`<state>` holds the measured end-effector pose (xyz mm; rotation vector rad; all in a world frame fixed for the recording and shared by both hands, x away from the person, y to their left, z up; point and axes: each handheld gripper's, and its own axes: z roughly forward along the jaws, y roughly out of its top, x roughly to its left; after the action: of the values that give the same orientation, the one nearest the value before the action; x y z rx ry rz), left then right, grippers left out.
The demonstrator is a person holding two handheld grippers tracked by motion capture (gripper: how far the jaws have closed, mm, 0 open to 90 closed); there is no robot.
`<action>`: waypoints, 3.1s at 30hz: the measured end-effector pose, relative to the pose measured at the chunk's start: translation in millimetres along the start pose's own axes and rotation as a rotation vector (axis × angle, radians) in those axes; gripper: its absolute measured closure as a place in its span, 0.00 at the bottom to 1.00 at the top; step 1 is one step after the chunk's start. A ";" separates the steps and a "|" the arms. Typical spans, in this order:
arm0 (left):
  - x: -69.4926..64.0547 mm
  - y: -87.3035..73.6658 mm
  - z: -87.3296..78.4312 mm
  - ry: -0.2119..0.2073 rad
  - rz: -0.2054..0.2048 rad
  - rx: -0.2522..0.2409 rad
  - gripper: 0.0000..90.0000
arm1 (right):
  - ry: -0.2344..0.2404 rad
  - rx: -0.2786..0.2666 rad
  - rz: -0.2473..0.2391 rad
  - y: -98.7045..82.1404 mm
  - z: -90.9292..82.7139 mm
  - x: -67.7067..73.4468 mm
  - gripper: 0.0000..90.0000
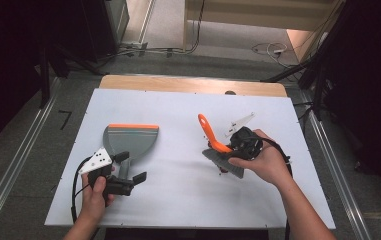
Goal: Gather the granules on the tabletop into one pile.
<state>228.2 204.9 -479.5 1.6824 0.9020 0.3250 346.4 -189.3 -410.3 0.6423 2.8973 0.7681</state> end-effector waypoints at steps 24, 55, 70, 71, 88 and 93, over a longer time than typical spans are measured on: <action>0.3 -0.5 1.0 0.027 -0.004 0.005 0.00 | 0.104 0.060 -0.213 -6.6 35.7 -15.8 0.76; -0.8 -0.4 3.1 0.026 0.012 0.017 0.00 | 0.110 0.034 -0.231 19.6 51.0 -48.5 0.75; -2.0 -0.1 3.7 0.018 0.019 0.017 0.00 | 0.110 0.024 -0.211 28.9 56.1 -53.6 0.75; -2.0 -0.1 3.6 0.018 0.019 0.017 0.00 | 0.114 0.020 -0.223 29.8 56.9 -54.4 0.75; -1.6 0.0 2.4 0.016 0.020 0.018 0.00 | 0.099 -0.076 -0.218 47.8 14.6 -52.4 0.76; -1.5 -0.1 2.0 0.015 0.019 0.016 0.00 | -0.018 -0.111 -0.270 61.9 21.5 -63.9 0.76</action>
<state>228.4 202.5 -479.9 1.7065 0.9019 0.3444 431.7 -157.2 -400.9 0.2384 2.8177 0.8697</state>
